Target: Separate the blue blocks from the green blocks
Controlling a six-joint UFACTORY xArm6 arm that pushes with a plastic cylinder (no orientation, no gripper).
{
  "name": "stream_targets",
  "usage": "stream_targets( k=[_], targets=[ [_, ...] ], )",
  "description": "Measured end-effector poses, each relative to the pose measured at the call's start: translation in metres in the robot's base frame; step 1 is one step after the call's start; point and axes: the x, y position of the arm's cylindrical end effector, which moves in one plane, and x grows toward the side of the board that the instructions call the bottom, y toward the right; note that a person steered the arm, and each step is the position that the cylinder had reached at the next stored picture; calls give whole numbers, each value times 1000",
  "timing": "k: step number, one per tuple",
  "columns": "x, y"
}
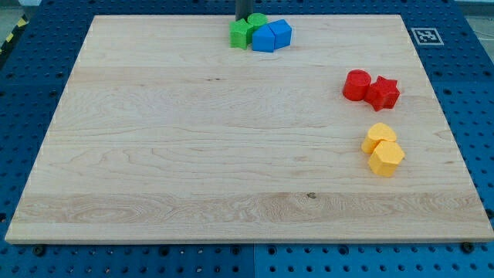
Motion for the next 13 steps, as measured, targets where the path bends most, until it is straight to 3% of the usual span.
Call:
stream_targets(
  k=[2, 5, 6, 9, 11, 13],
  targets=[
    [-21, 1],
    [-16, 89],
    [15, 88],
    [45, -43],
    [34, -41],
    [12, -2]
  ],
)
